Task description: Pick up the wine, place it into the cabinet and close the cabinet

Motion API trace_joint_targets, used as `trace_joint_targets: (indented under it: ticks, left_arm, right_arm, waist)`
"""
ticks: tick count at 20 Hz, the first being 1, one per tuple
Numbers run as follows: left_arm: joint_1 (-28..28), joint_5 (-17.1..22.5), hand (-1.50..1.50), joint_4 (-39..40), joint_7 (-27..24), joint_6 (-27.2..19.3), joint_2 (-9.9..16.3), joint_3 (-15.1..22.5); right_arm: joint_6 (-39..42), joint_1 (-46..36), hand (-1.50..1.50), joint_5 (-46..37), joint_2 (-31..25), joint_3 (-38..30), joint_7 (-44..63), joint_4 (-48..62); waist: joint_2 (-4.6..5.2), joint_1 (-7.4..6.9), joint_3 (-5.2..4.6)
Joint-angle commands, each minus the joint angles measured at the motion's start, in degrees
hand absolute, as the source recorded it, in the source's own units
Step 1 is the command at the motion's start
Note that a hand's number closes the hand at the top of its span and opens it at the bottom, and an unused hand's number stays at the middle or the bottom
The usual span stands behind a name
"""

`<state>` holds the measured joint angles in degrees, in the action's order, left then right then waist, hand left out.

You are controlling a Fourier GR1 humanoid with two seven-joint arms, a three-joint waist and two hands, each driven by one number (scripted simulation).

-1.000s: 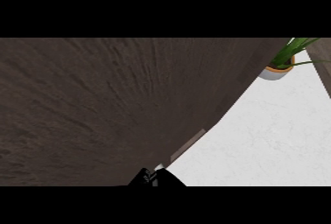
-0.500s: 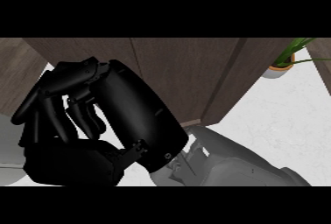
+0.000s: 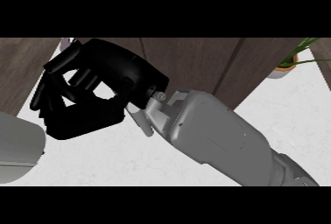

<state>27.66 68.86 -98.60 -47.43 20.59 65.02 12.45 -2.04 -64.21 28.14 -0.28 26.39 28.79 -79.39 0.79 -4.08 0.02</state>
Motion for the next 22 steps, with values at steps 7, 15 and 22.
trace_joint_targets:
  ticks: [7,15,22]
  left_arm:
    - [4.0,1.0,-1.50,8.2,-2.3,6.9,-0.5,-6.9]
    - [2.7,1.2,-1.50,5.5,2.0,5.6,-1.8,-8.8]
    - [5.1,3.2,-1.50,3.8,4.0,5.8,-0.7,-13.8]
  right_arm:
    - [23.6,-1.9,1.50,12.0,-0.2,-0.3,4.7,14.9]
    - [30.0,-5.9,1.50,19.1,0.3,-3.5,-3.1,28.3]
    - [35.8,-5.1,1.50,18.7,-1.8,-7.9,-5.1,34.7]
  waist:
    - [-0.50,0.60,-0.12]
    - [-0.13,0.34,-0.10]
    - [-0.47,1.07,0.02]
